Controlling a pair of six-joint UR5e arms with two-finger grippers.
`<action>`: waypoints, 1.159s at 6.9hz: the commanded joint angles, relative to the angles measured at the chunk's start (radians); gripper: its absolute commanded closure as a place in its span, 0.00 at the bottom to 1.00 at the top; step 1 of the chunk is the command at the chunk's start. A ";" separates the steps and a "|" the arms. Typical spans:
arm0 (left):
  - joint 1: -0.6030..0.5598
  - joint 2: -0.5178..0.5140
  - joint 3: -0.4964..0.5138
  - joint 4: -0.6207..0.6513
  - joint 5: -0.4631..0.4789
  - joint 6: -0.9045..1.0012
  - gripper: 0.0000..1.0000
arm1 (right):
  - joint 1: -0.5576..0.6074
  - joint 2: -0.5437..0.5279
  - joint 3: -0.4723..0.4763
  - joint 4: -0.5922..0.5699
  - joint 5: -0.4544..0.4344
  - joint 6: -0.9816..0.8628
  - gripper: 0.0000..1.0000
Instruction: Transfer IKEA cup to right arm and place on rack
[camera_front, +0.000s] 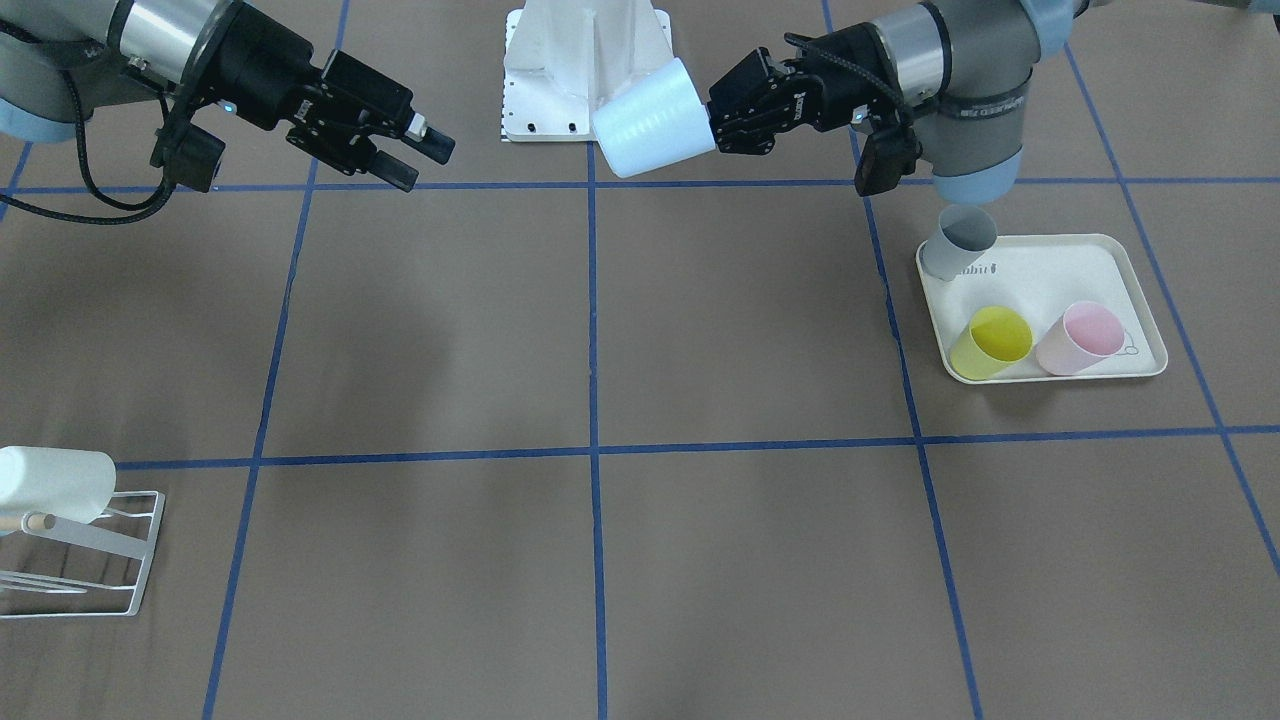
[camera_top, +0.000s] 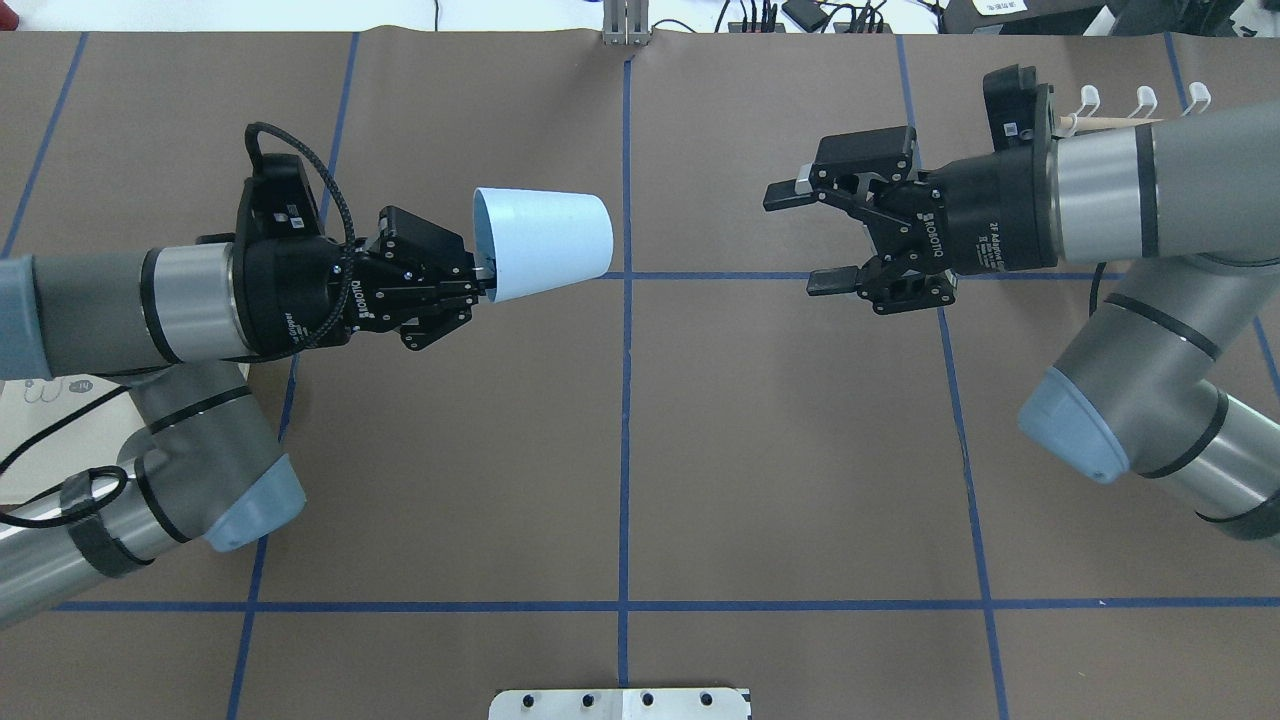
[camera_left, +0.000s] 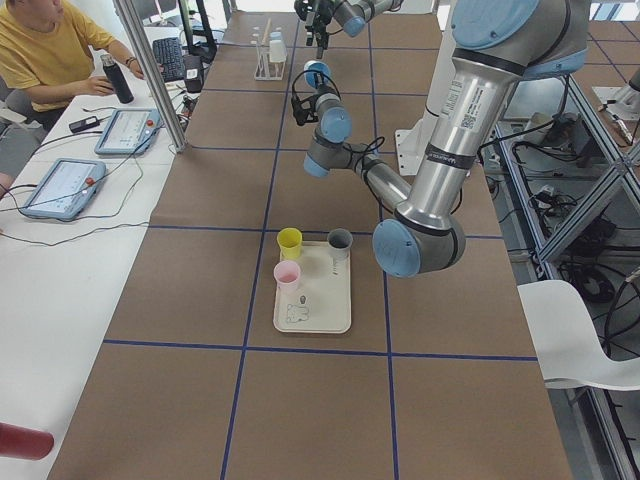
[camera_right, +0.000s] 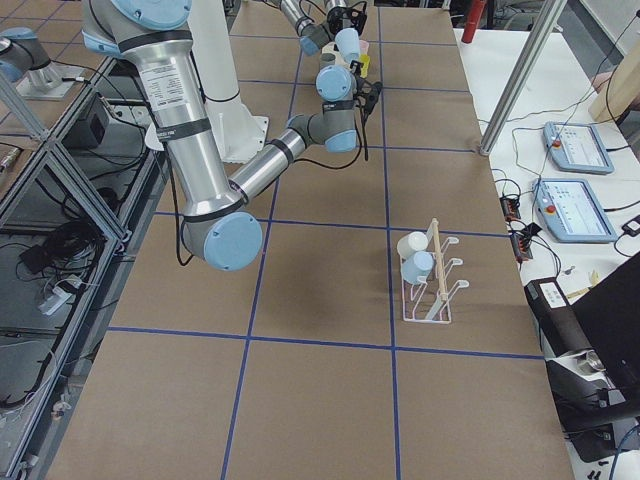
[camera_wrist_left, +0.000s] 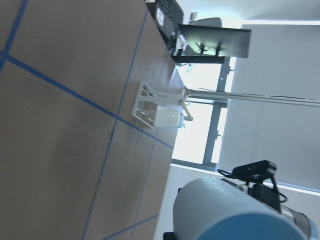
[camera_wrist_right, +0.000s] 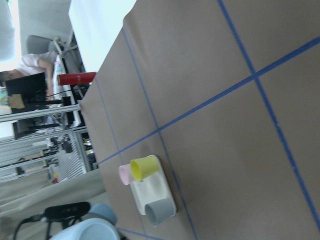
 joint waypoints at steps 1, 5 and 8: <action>0.027 -0.085 0.068 -0.131 0.045 -0.104 1.00 | -0.029 0.007 -0.039 0.281 -0.090 0.222 0.01; 0.089 -0.159 0.080 -0.137 0.057 -0.140 1.00 | -0.157 0.006 -0.040 0.487 -0.253 0.290 0.00; 0.099 -0.174 0.079 -0.137 0.057 -0.143 1.00 | -0.166 0.006 -0.042 0.507 -0.287 0.319 0.01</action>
